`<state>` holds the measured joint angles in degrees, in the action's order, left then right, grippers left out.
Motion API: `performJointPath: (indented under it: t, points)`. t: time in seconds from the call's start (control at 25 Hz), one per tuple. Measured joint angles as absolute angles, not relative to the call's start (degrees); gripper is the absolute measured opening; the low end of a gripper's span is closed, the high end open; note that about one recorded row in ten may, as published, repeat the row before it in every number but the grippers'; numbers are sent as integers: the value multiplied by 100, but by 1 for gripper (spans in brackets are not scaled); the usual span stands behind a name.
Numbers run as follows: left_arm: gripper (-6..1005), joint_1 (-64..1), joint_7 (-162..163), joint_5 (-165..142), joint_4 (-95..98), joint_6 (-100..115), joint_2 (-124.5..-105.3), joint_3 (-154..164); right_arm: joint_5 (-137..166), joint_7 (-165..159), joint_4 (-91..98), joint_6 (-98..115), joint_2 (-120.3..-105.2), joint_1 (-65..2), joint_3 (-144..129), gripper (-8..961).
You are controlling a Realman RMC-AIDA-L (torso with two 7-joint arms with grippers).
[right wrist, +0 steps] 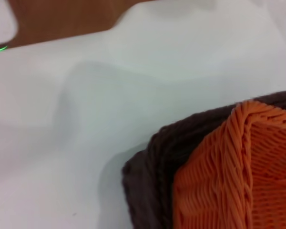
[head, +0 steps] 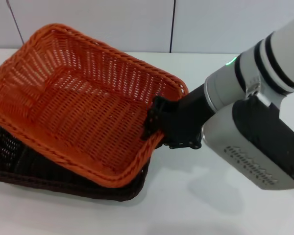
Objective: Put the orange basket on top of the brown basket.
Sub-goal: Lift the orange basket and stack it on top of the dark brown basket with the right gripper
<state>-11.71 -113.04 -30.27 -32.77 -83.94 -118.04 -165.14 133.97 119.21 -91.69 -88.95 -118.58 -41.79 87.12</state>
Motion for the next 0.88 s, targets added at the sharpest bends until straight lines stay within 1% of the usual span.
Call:
performJointPath:
  t: [0.24, 0.48, 0.64, 0.84, 0.88]
  points:
    - [827, -1153, -11320, -2885, -3135, -8540, -11803, -16515, 13831, 11903, -9155, -9136, -11871, -4525, 8389, 208]
    - [827, -1167, -11372, -2870, -3075, -8587, -11796, -16515, 14010, 11724, -9428, -9219, -11882, -4613, 8280, 215]
    - [827, -1129, -11376, -2826, -3056, -8601, -11795, -16515, 14148, 11615, -9555, -9073, -11890, -4619, 8136, 231]
    - [827, -1093, -11437, -2737, -2972, -8639, -11794, -16514, 13895, 11856, -9840, -8915, -11882, -4388, 8057, 251]
    - [827, -1091, -11437, -2732, -2946, -8643, -11791, -16515, 13851, 11894, -9936, -8893, -11880, -4338, 8063, 287]
